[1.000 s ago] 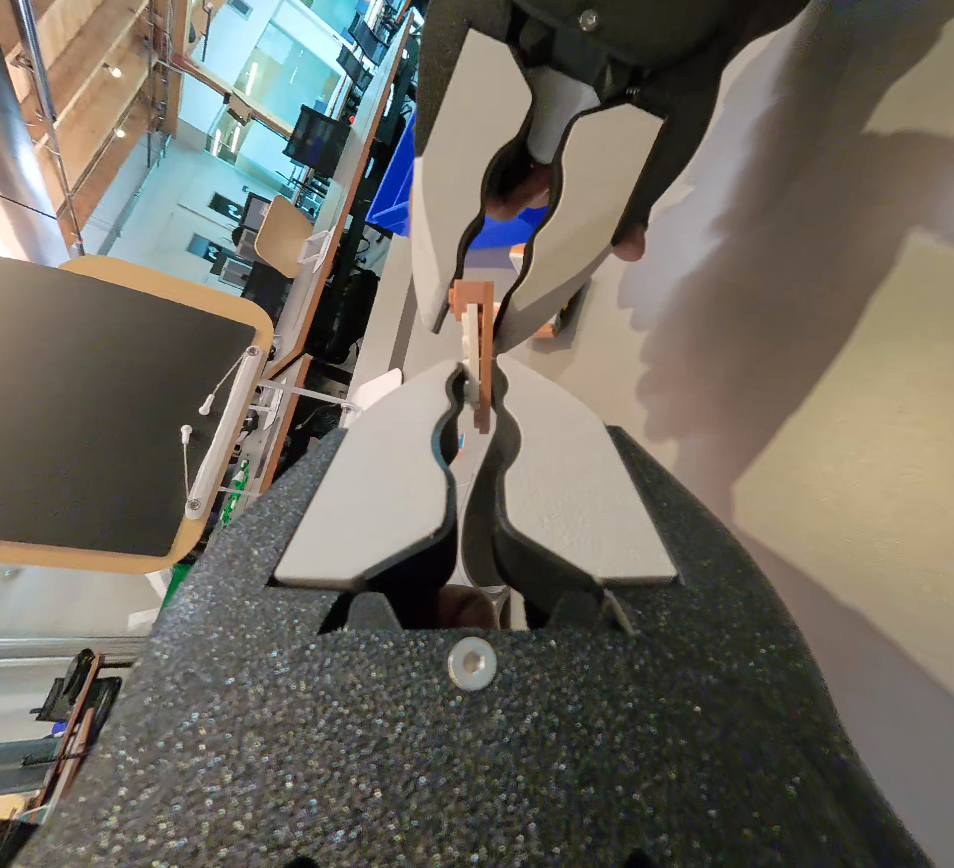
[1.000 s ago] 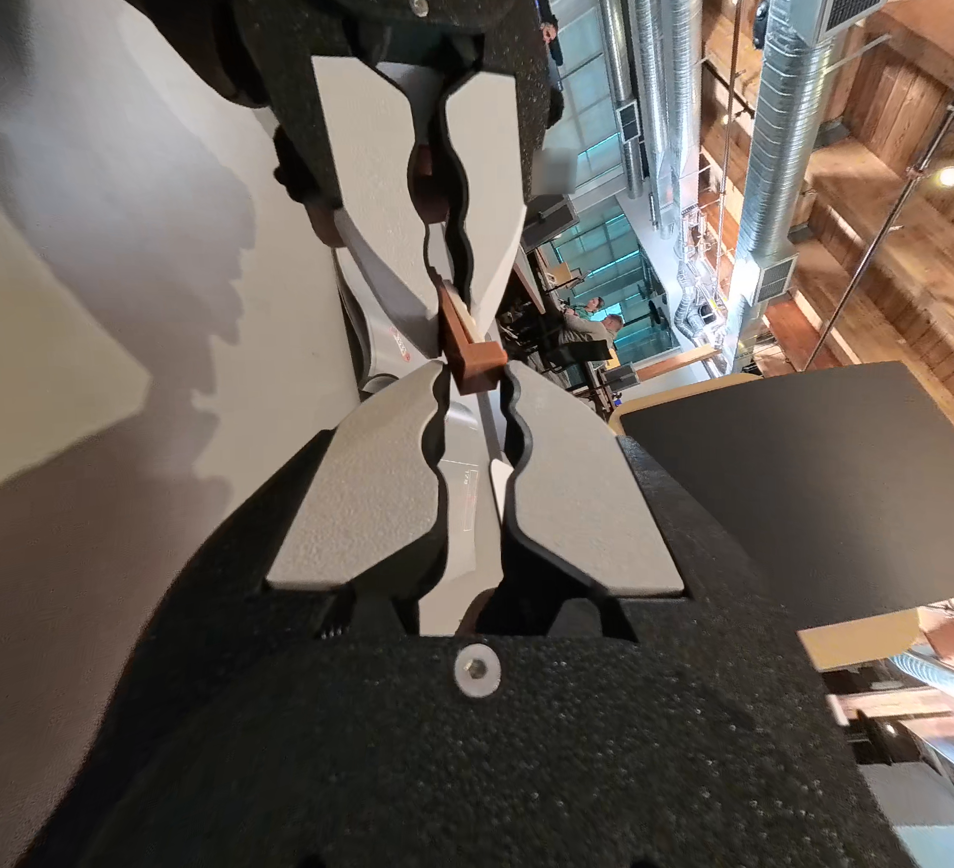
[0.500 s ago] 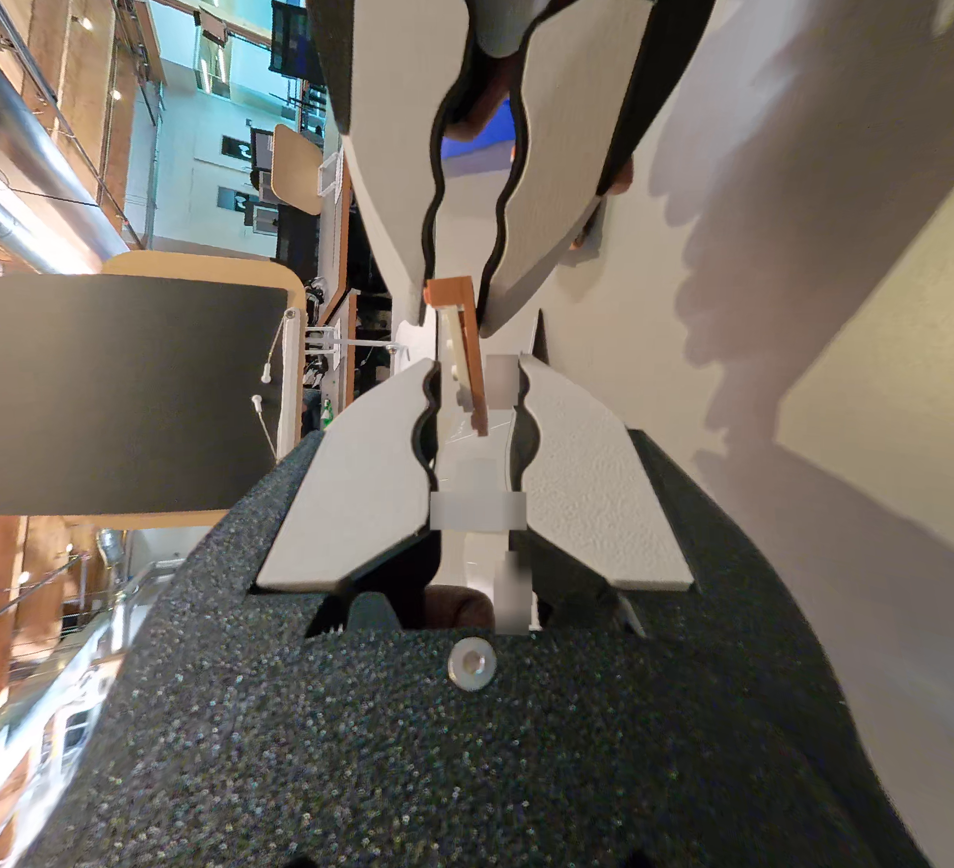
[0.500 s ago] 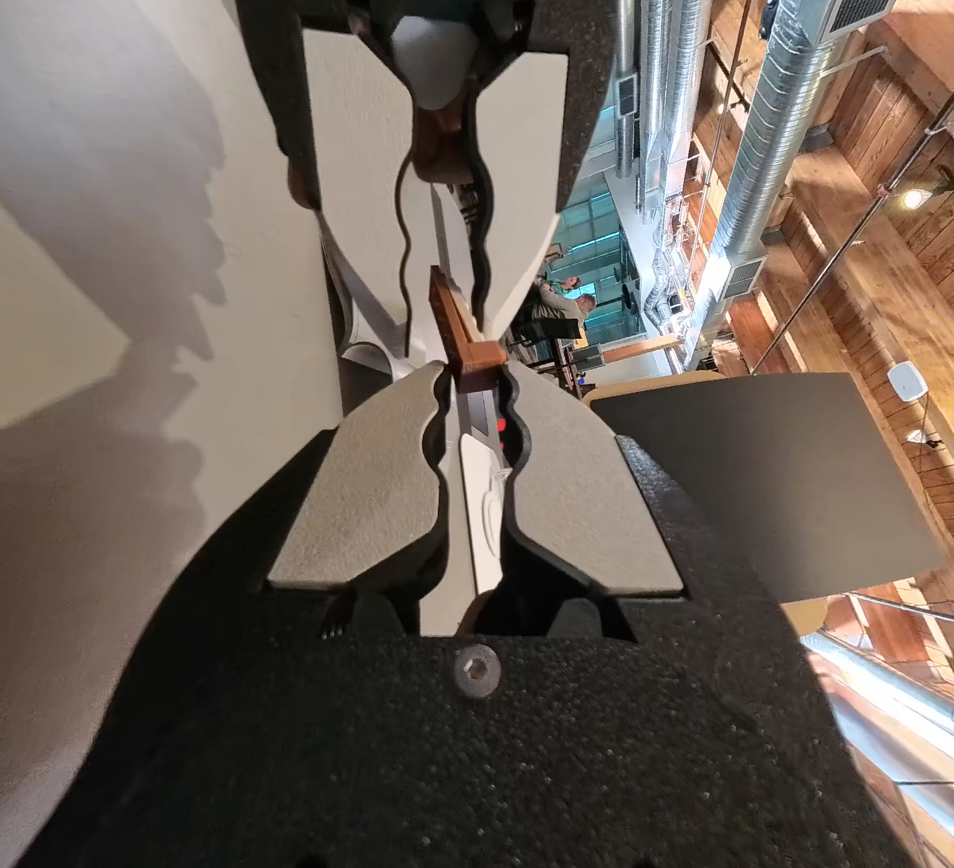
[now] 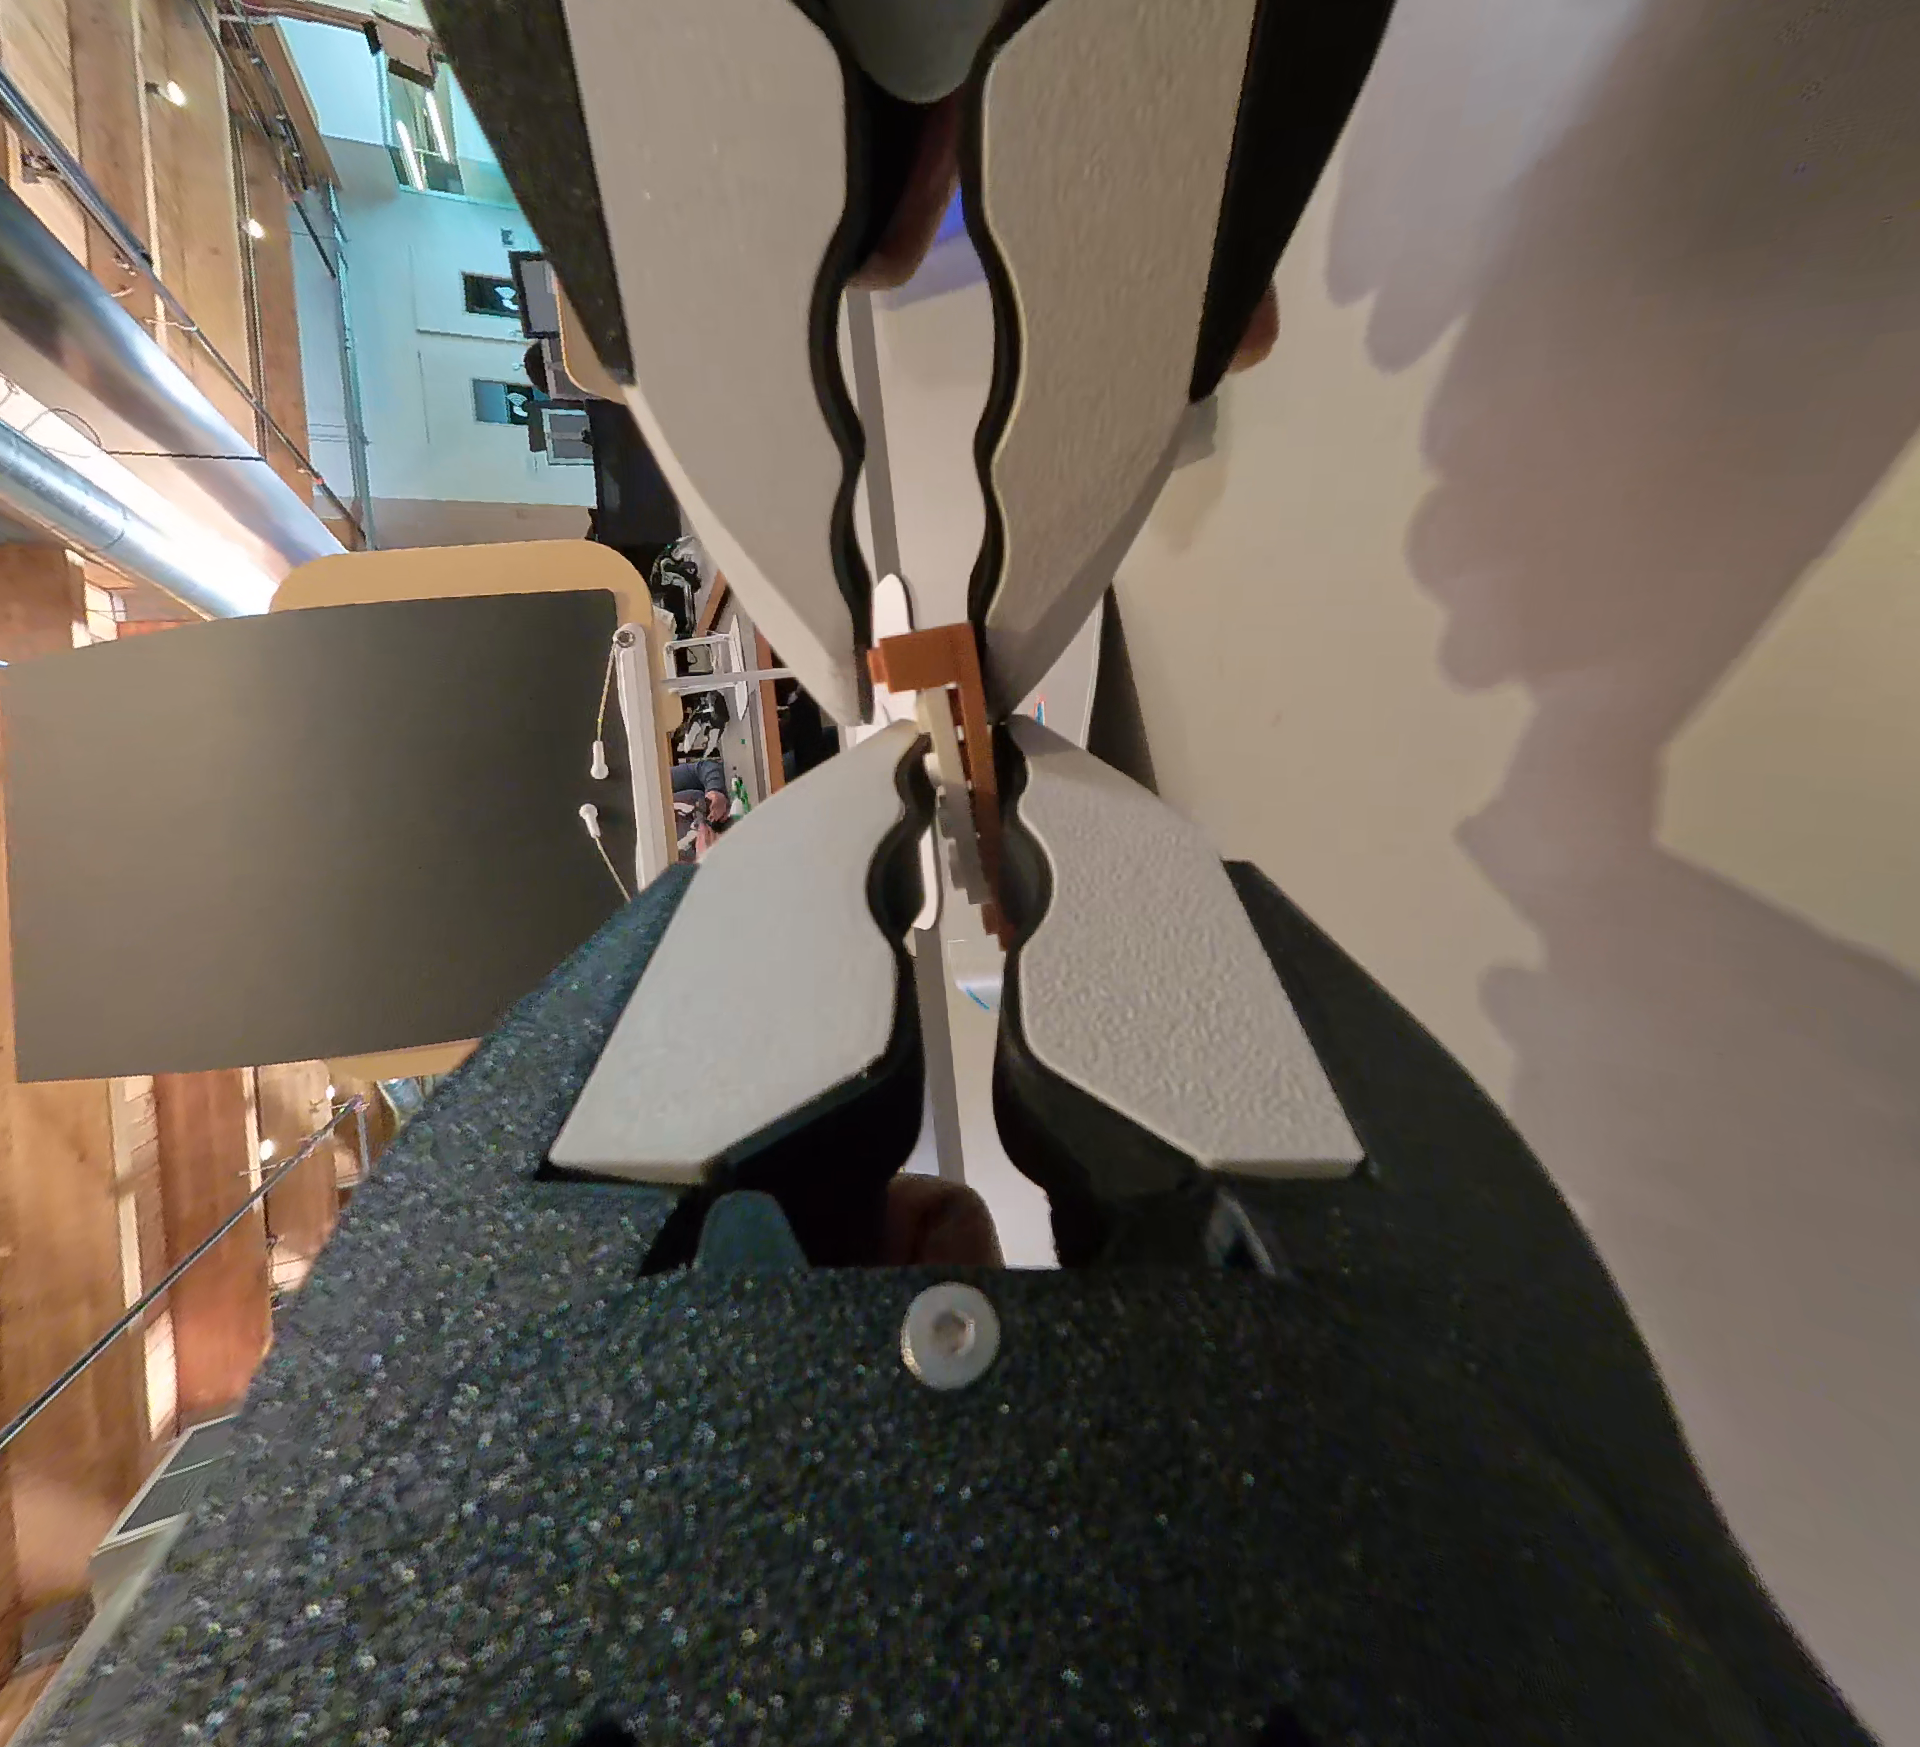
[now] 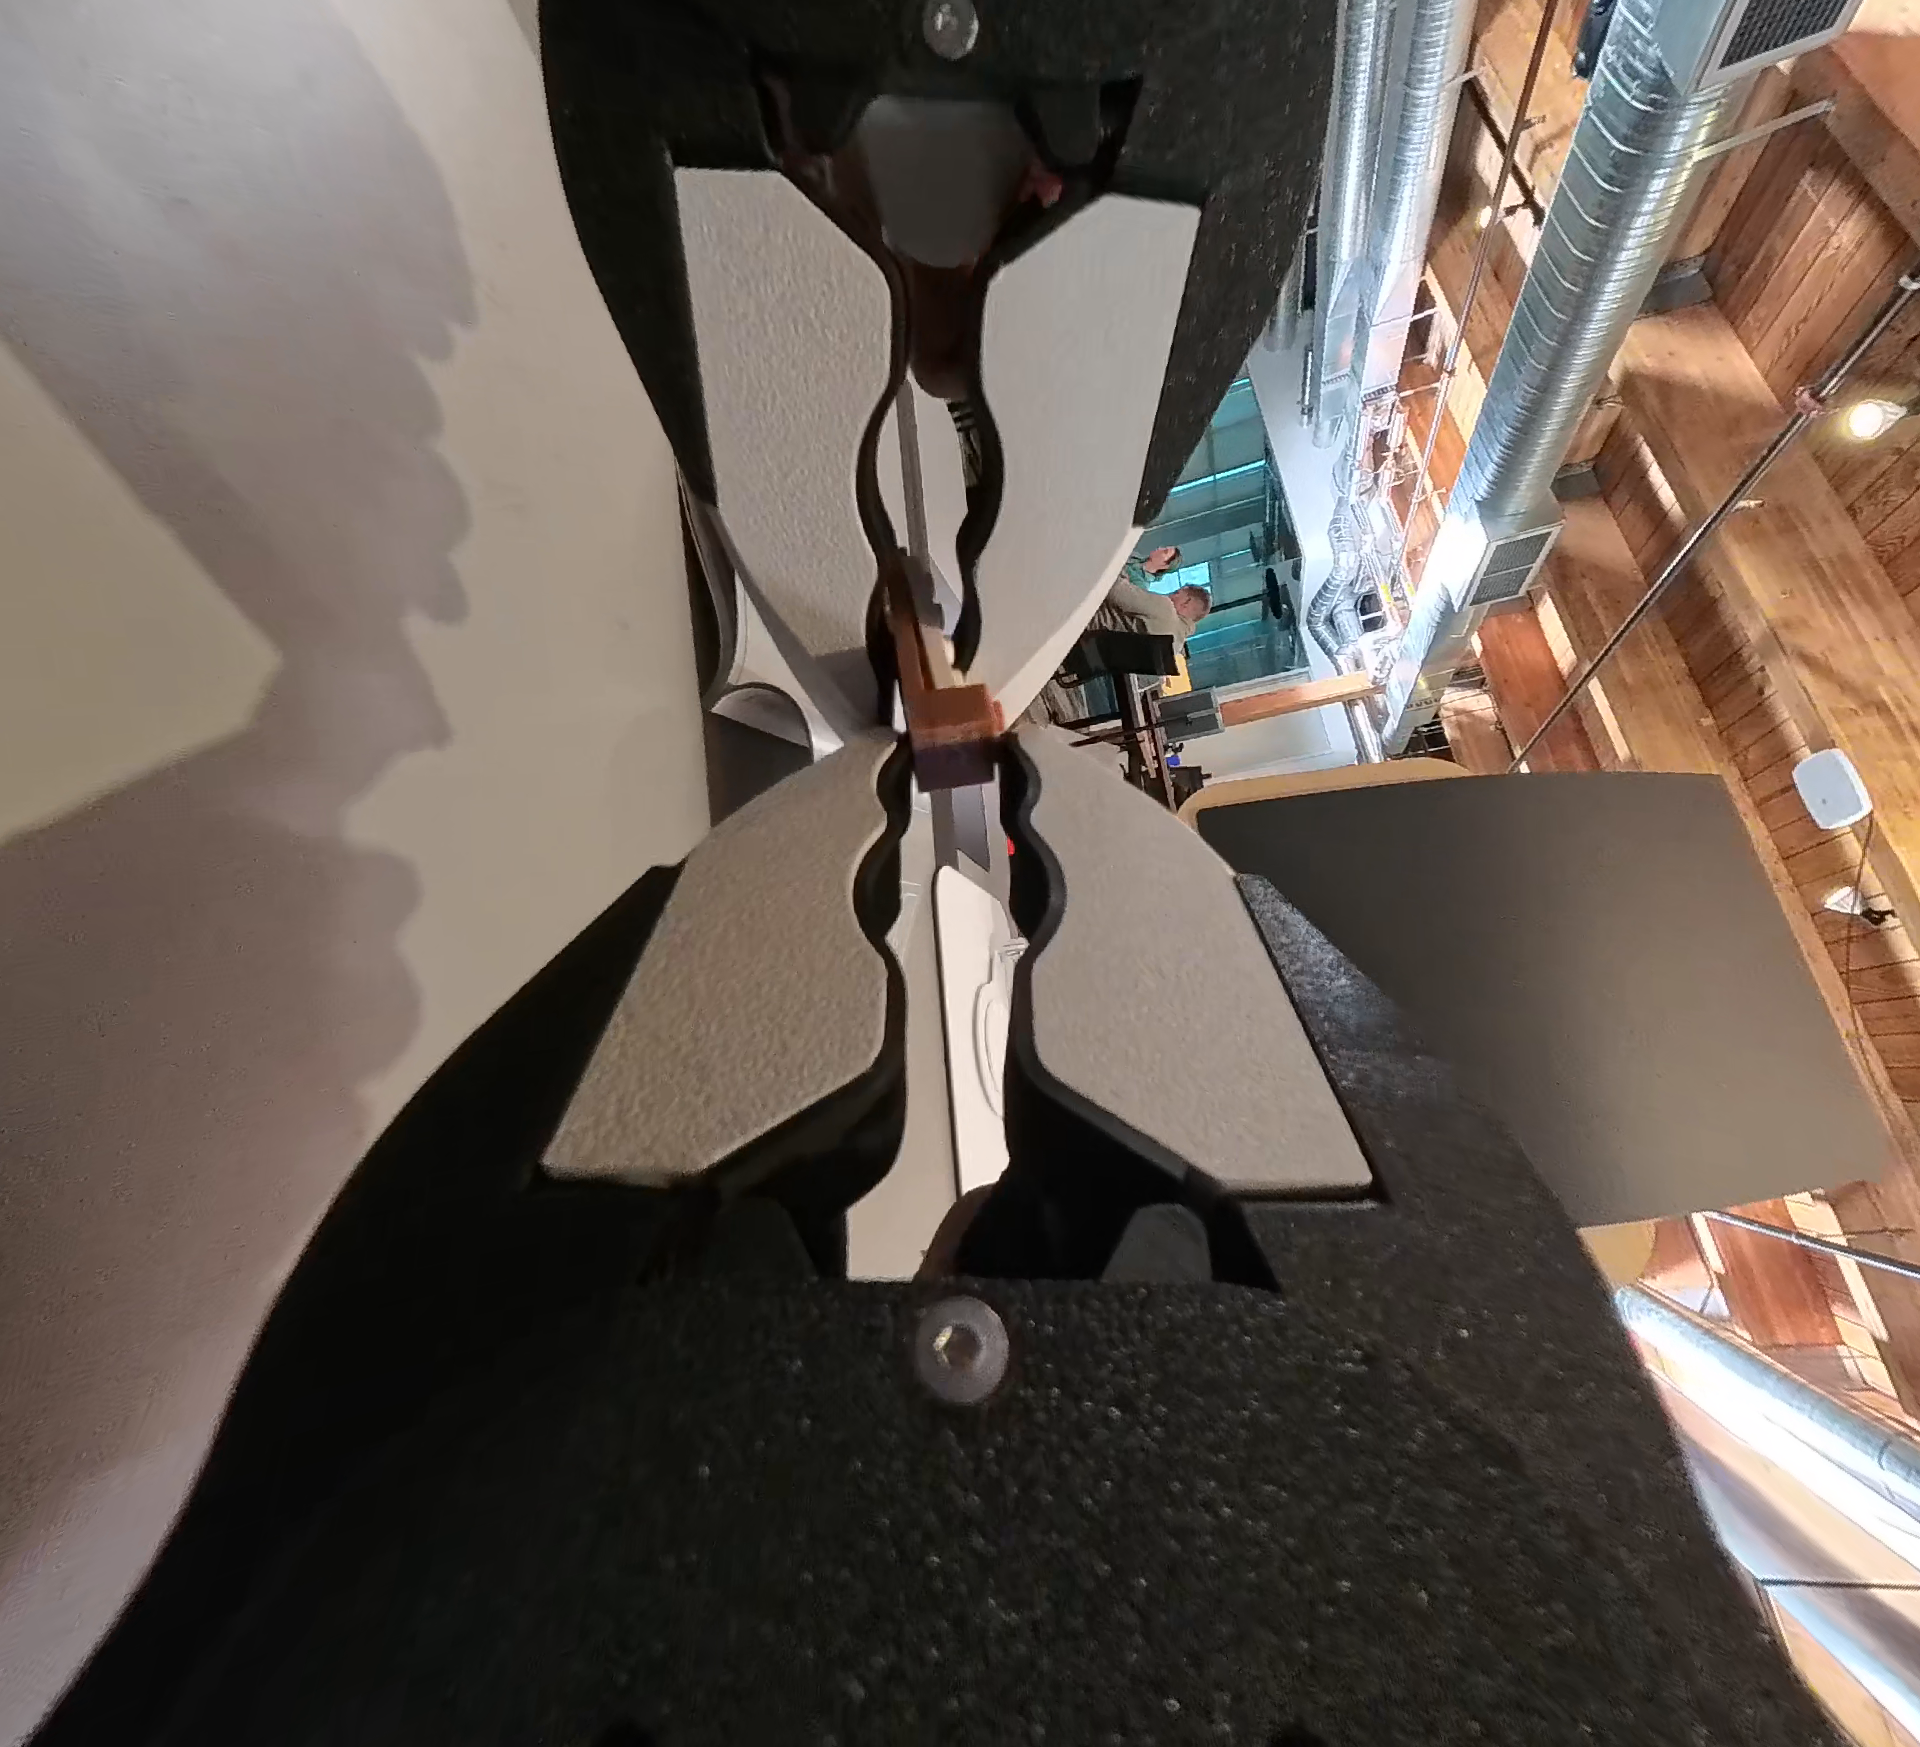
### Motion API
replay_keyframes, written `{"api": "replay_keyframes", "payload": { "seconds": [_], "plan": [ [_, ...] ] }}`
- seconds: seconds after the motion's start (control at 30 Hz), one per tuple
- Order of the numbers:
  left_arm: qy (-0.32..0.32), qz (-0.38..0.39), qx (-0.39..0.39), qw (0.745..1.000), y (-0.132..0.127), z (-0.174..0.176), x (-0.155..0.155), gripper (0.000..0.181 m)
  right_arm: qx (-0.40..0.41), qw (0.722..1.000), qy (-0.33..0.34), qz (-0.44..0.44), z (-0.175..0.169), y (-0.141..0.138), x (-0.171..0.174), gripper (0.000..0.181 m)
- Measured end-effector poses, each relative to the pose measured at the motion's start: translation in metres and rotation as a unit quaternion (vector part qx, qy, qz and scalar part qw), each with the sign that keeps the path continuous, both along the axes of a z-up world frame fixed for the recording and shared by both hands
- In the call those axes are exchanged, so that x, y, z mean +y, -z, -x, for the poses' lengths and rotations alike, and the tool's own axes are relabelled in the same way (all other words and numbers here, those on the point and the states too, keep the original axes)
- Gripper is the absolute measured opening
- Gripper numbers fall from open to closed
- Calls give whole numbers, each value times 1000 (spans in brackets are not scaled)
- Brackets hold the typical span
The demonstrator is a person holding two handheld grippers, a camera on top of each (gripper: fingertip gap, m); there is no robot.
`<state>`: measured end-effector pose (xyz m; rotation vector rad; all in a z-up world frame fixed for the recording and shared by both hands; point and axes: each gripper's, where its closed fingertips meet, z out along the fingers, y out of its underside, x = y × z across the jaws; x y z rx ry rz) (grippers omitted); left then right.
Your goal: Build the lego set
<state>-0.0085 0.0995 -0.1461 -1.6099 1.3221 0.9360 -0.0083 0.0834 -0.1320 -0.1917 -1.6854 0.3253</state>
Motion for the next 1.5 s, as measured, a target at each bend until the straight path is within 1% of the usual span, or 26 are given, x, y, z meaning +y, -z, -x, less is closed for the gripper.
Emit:
{"api": "replay_keyframes", "payload": {
  "seconds": [0.17,0.3,0.47,0.53,0.63,0.67,0.73,0.8,0.87,0.97,1.13,1.33,1.5],
  "plan": [
    [-3,4,-23,1000,2,1,2,9,-10,1000,2,4,1,3,2,15],
    [-5,25,-41,999,9,1,1,8,-28,1000,0,13,2,9,2,15],
    [-2,12,-75,997,9,2,4,10,-34,998,2,44,3,9,6,15],
    [-5,1,-109,994,7,3,6,13,-34,996,-1,76,4,7,9,16],
    [11,-20,-189,982,-3,3,3,36,-33,991,-19,132,2,3,13,16],
    [21,-23,-217,976,-6,4,1,41,-32,987,-37,151,0,1,11,16],
    [52,-32,-272,960,-11,3,-4,44,-27,977,-79,197,-4,-3,6,16],
    [89,-27,-313,945,-12,-3,-9,42,-20,964,-112,242,-6,-8,3,16],
    [136,-45,-333,932,-18,-11,-14,35,-16,951,-141,276,-8,-11,0,16],
    [169,-73,-348,919,-26,-16,-18,26,-13,934,-172,312,-11,-14,-3,16],
    [198,-95,-385,897,-33,-22,-21,11,-17,909,-204,362,-11,-16,-7,16],
    [207,-108,-402,885,-30,-23,-22,11,-31,899,-214,381,-10,-12,-7,17],
    [242,-92,-428,866,-29,-30,-29,10,-46,886,-243,392,-14,-7,-14,16]
  ]
}}
